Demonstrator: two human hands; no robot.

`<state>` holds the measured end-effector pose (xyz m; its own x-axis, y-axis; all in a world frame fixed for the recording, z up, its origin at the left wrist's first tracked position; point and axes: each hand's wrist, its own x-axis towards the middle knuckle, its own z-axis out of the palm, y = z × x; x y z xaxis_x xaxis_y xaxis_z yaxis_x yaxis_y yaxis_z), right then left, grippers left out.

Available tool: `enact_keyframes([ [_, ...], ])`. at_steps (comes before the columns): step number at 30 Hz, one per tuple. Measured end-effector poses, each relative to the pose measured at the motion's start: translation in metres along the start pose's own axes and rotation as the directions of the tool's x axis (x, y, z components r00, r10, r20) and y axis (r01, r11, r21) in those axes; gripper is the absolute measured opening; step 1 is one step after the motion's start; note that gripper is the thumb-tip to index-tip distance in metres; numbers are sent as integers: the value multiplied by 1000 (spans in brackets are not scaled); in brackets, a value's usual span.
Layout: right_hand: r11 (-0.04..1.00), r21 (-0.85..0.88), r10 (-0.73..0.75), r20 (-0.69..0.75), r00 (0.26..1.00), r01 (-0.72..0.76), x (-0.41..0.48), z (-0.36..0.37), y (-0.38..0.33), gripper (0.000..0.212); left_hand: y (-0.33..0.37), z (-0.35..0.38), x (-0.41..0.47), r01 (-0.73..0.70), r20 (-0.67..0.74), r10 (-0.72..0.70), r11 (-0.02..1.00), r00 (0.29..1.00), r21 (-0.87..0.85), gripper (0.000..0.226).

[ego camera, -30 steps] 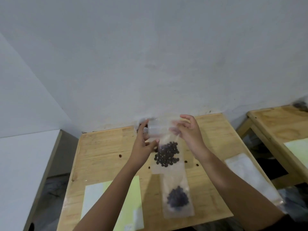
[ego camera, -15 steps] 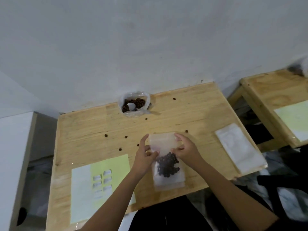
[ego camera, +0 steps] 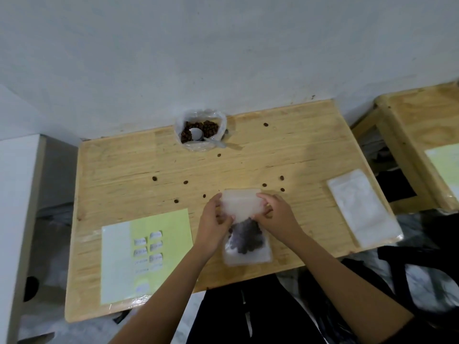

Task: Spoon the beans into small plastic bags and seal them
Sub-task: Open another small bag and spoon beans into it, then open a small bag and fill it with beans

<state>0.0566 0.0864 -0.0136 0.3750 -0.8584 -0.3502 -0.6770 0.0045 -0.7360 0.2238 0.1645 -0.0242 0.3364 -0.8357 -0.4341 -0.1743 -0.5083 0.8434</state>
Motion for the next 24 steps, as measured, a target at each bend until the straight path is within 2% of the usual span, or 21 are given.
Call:
enact_keyframes([
  [4, 999, -27, -38, -8, 999, 37, 0, -1, -1, 58, 4, 3, -3, -3, -60, 8, 996, 998, 91, 63],
  [7, 999, -17, -29, 17, 999, 29, 1, -4, 0, 56, 8, 3, -5, -24, -52, 36, 979, 998, 202, 61],
  [12, 999, -25, -47, 16, 999, 47, 5, -20, 0, 37, 18, 4, -2, -107, -33, 131, 909, 991, 403, 53],
  [17, 994, -52, -98, -76, 992, 94, 11, -68, 10, 21, 56, 28, 12, -250, 22, 268, 864, 963, 436, 49],
  [21, 993, -115, -45, -152, 987, 27, 13, -118, 41, 19, 91, 72, 28, -358, 86, 357, 833, 930, 421, 44],
  [24, 982, -170, 39, -221, 974, -78, 7, -149, 78, 22, 108, 111, 37, -405, 171, 368, 802, 914, 439, 48],
])
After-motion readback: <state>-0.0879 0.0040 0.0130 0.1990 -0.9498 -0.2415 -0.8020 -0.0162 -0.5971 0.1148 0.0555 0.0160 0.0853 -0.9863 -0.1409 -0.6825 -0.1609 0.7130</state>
